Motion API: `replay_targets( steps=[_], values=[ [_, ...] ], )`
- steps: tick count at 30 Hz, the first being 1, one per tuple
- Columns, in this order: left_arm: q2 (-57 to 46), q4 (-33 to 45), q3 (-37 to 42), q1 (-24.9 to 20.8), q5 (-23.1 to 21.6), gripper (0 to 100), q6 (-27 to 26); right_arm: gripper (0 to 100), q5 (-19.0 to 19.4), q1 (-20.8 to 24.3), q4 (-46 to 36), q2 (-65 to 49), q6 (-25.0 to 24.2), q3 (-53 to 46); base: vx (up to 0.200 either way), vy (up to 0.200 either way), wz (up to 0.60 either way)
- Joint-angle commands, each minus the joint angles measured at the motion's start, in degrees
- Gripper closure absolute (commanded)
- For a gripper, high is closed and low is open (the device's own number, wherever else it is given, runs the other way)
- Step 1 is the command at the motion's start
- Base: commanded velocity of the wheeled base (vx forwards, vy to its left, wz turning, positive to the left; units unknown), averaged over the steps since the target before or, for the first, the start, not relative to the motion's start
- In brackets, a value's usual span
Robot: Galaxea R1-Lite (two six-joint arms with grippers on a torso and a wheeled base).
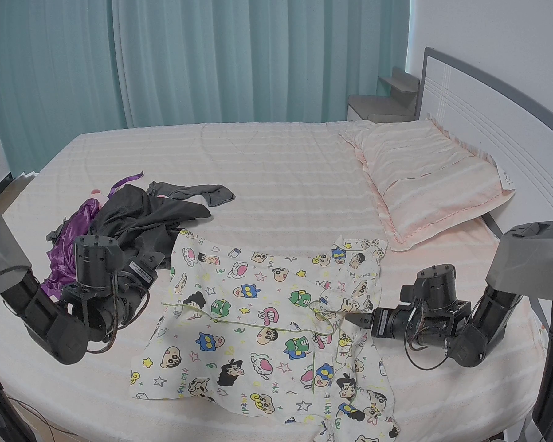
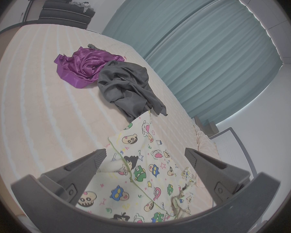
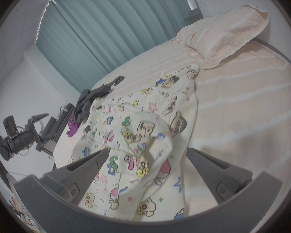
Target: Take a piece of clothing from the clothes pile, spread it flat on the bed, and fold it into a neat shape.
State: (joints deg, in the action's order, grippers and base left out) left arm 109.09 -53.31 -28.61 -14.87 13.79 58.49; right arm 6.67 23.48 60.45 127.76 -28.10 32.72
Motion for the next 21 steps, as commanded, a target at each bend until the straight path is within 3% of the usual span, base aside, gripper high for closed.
replay_targets(
  steps=[1, 15, 16, 21],
  values=[
    [-4.0, -1.4, 4.0, -1.1, -0.1, 0, 1.5, 0, -1.4, 2.5, -0.1, 1.7, 1.1, -1.4, 0.000, 0.000, 0.00],
    [-4.8, -1.8, 5.9, -1.3, -0.2, 0, 3.6, 0, -4.8, 4.0, -0.2, 5.9, 3.8, 1.1, 0.000, 0.000, 0.00],
    [-4.8, -1.8, 5.9, -1.3, -0.2, 0, 3.6, 100, -5.0, 4.0, -0.3, 6.2, 4.0, 1.3, 0.000, 0.000, 0.00],
    [-4.6, -1.8, 6.3, -1.3, -0.2, 0, 3.6, 100, -6.6, 1.6, -1.5, 3.6, 5.0, 1.0, 0.000, 0.000, 0.00]
  ],
)
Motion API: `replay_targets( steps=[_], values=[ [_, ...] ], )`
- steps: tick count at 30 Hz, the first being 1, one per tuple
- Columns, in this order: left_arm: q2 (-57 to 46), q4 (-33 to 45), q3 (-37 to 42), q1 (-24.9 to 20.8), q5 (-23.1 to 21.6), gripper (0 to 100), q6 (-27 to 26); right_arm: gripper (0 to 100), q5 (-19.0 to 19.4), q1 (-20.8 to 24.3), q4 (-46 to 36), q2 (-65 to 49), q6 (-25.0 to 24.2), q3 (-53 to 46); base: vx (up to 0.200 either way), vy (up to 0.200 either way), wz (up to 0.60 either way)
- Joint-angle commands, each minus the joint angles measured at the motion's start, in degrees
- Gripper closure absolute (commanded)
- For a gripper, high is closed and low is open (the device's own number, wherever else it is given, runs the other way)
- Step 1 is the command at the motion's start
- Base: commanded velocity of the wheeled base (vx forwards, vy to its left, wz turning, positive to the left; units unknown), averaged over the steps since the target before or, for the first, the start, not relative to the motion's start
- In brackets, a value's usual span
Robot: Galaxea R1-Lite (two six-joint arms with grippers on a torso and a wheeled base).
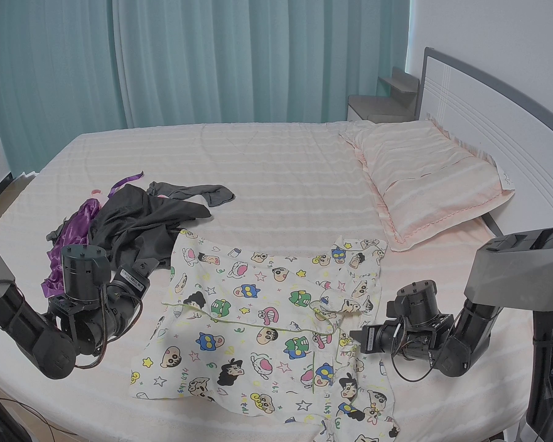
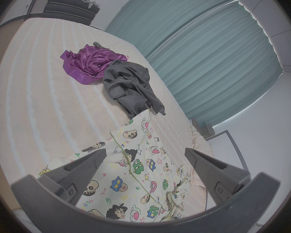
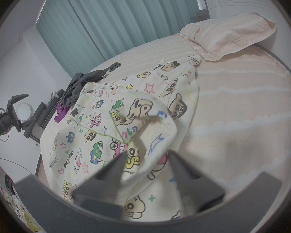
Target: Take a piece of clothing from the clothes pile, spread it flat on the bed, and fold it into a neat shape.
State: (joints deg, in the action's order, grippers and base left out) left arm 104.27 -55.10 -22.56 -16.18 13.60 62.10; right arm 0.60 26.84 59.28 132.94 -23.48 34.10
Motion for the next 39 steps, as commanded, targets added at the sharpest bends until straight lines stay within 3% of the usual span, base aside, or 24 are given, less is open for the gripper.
replay_targets(
  steps=[1, 6, 12, 17, 38, 39],
  values=[
    [0.2, 0.0, 0.2, 0.0, 0.0, 0, 0.0, 100, -0.5, -2.4, -0.4, -2.3, 0.4, -0.5, 0.000, 0.000, 0.00],
    [0.4, 0.0, 0.3, 0.0, 0.0, 0, 0.0, 100, 0.1, -7.0, -1.0, -5.7, 0.5, -0.7, 0.000, 0.000, 0.00],
    [0.5, 0.0, 0.2, 0.0, 0.0, 0, 0.0, 100, 6.8, -16.5, -3.6, -6.2, 1.2, -0.7, 0.000, 0.000, 0.00],
    [0.6, 0.0, 0.3, 0.0, 0.0, 0, 0.0, 100, 7.7, -20.3, -3.6, -4.4, 1.3, 0.2, 0.000, 0.000, 0.00],
    [0.8, 0.0, 0.7, 0.0, -0.1, 0, 0.1, 100, 8.4, -29.3, -3.7, 1.4, 2.0, 3.3, 0.000, 0.000, 0.00],
    [0.8, 0.0, 0.7, 0.0, -0.1, 0, 0.0, 0, 8.4, -29.4, -3.7, 1.5, 2.0, 3.3, 0.000, 0.000, 0.00]
  ],
)
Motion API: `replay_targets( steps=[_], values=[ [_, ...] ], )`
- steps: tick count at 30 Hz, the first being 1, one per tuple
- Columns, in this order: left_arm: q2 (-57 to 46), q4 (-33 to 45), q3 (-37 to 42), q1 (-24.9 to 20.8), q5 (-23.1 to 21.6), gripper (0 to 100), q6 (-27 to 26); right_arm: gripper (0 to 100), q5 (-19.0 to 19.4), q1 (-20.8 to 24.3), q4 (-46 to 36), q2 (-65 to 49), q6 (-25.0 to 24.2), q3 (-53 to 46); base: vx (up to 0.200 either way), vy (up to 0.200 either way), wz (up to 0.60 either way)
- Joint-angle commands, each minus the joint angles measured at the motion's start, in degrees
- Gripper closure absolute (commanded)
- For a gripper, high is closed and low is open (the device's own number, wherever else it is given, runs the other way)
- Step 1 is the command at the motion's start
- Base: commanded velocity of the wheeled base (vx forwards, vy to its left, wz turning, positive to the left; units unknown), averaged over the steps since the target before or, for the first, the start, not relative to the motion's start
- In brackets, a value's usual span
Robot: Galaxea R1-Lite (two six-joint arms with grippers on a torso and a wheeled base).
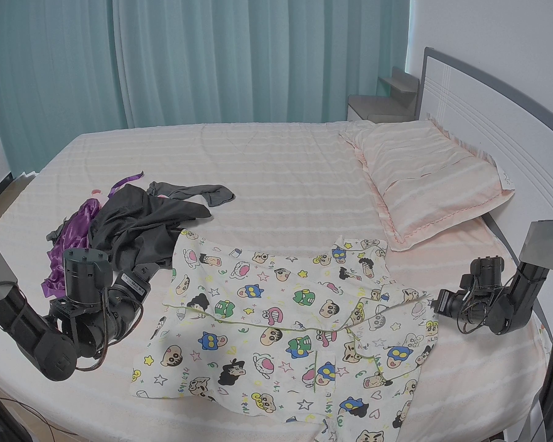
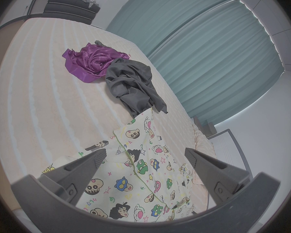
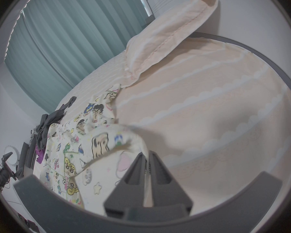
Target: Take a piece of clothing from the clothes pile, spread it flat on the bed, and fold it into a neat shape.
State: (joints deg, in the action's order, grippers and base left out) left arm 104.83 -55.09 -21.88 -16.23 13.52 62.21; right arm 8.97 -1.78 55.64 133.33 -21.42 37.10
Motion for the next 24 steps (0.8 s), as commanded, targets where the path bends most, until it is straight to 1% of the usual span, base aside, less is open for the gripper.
replay_targets(
  steps=[1, 6, 10, 12, 16, 17, 18, 22, 24],
  values=[
    [0.2, 0.0, 0.0, 0.1, 0.0, 0, 0.0, 0, 0.0, -0.9, -0.1, 1.5, 0.0, 0.1, 0.000, 0.000, 0.00],
    [0.3, 0.0, 0.0, 0.1, -0.2, 0, -0.1, 0, 0.1, -1.1, 0.1, 1.2, 0.0, -0.4, 0.000, 0.000, 0.00],
    [0.4, 0.0, 0.1, 0.1, -0.2, 0, -0.1, 0, 0.1, -1.5, 0.4, -1.8, -0.6, -0.4, 0.000, 0.000, 0.00],
    [0.2, -0.1, 0.6, 0.0, -0.3, 0, -0.1, 0, 0.1, -1.1, 0.1, -6.7, -1.3, -2.5, 0.000, 0.000, 0.00],
    [0.0, -0.2, 0.9, 0.0, -0.3, 0, -0.2, 0, 0.2, -0.7, 0.1, -9.1, -1.6, -4.5, 0.000, 0.000, 0.00],
    [0.0, -0.2, 0.9, -0.1, -0.2, 0, -0.1, 0, 0.1, 0.5, 0.9, -10.2, -1.8, -7.4, 0.000, 0.000, 0.00],
    [0.0, -0.2, 0.9, -0.1, -0.2, 0, -0.1, 0, 0.1, 0.5, 0.9, -10.2, -1.8, -7.4, 0.000, 0.000, 0.00],
    [0.1, -0.2, 1.9, -0.9, -0.2, 0, 0.0, 0, 0.2, 2.1, 3.2, -10.6, -2.0, -12.3, 0.000, 0.000, 0.00],
    [0.3, -0.2, 2.1, -1.3, -0.2, 0, 0.0, 0, 0.2, 3.0, 4.9, -10.5, -2.7, -13.7, -0.200, 0.000, 0.00]
  ],
)
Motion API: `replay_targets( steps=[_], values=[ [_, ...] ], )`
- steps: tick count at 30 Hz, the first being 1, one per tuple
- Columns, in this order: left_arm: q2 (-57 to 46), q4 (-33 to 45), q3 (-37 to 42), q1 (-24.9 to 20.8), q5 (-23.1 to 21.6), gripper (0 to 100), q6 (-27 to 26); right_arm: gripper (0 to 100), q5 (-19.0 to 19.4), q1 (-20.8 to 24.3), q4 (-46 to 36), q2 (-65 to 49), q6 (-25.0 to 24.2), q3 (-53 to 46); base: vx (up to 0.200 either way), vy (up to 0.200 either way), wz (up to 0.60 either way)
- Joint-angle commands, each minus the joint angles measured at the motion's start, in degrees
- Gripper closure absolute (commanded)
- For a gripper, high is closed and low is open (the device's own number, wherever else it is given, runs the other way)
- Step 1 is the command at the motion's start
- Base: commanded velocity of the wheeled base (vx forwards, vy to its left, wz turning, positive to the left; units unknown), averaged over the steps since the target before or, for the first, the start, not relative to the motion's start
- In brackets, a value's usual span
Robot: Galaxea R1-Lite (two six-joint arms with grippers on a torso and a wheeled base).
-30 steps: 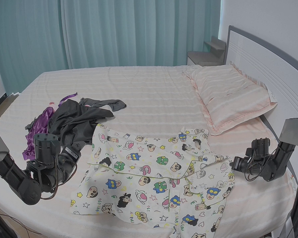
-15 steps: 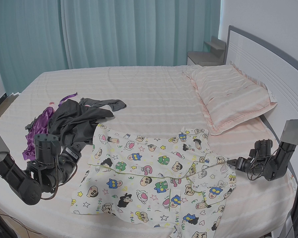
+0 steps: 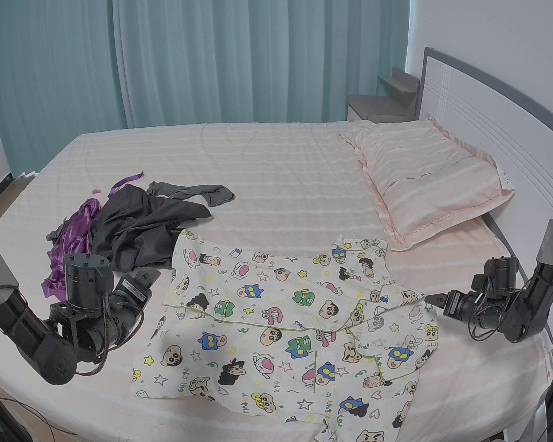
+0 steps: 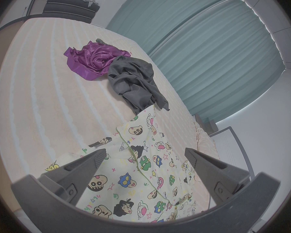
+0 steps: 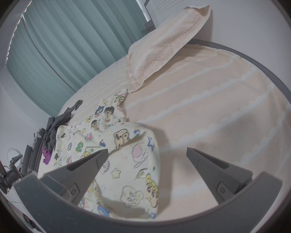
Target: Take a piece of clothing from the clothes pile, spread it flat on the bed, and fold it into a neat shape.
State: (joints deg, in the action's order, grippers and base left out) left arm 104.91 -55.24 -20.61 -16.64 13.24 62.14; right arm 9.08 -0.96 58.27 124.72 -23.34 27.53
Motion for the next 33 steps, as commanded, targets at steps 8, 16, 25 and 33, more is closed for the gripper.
replay_targets(
  steps=[8, 16, 25, 33],
  values=[
    [3.3, 0.0, 0.9, -0.1, -0.4, 0, 0.1, 0, 0.7, 7.2, 10.1, -1.4, -7.8, -8.2, -0.100, 0.000, 0.00],
    [6.7, -2.7, 0.9, 4.8, -7.8, 0, 0.0, 0, 0.8, 8.3, 12.6, -0.8, -8.2, -8.9, 0.000, 0.000, 0.00],
    [11.0, -3.4, 1.5, 5.6, -8.1, 0, -0.3, 0, 1.1, 8.5, 12.7, 3.0, -7.6, -10.7, 0.000, 0.000, 0.00],
    [11.8, -3.5, 2.2, 5.4, -8.2, 0, -0.3, 0, 5.2, 9.9, 12.6, 5.5, -3.4, -15.0, 0.000, 0.000, 0.00]
  ],
)
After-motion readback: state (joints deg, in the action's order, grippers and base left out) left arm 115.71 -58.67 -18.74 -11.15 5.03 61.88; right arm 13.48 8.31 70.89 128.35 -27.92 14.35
